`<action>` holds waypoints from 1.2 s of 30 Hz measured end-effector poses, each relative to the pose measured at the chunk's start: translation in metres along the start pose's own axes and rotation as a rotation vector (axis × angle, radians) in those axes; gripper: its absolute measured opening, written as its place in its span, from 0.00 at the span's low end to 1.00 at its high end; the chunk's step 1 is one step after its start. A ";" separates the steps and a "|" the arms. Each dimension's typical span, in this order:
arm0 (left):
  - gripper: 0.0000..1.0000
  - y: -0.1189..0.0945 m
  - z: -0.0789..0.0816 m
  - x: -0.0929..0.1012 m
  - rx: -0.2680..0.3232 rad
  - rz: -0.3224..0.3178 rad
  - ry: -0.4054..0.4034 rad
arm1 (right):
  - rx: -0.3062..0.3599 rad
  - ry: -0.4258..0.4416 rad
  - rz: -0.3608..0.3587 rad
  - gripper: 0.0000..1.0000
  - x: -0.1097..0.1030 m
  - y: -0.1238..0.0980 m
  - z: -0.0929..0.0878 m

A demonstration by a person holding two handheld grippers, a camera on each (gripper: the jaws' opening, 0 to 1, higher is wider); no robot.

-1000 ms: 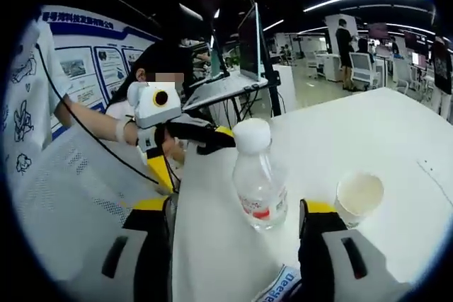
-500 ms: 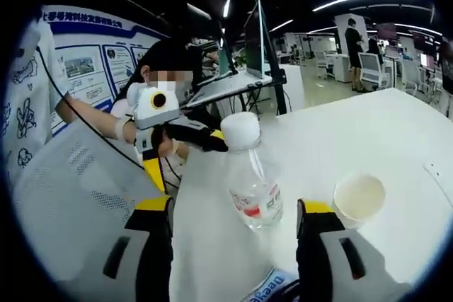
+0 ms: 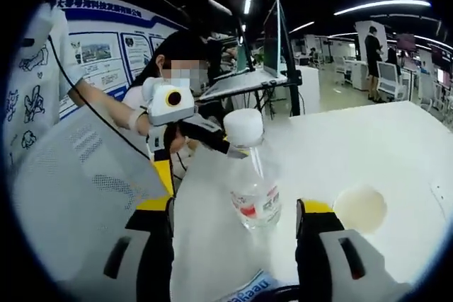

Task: Arrange the tabletop items into an orderly group along one side of the table until the central work area is clear of visible clutter.

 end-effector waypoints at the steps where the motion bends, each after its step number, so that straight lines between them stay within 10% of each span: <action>1: 0.67 0.001 -0.001 -0.001 -0.007 -0.001 0.008 | -0.004 -0.035 0.002 0.68 0.001 0.000 0.002; 36: 0.62 0.020 -0.017 -0.011 -0.073 -0.044 0.012 | -0.065 -0.409 0.244 0.57 0.039 0.051 0.026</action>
Point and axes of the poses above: the point that each gripper's makers call its tool centre point, and the gripper's own axes: y roughly forward along the fingers, x roughly to its right, z roughly out of its top, the point moved 8 cm from there along -y, roughly backward along the fingers, and after that the axes turned 11 degrees about -x, right-handed, at the moved point
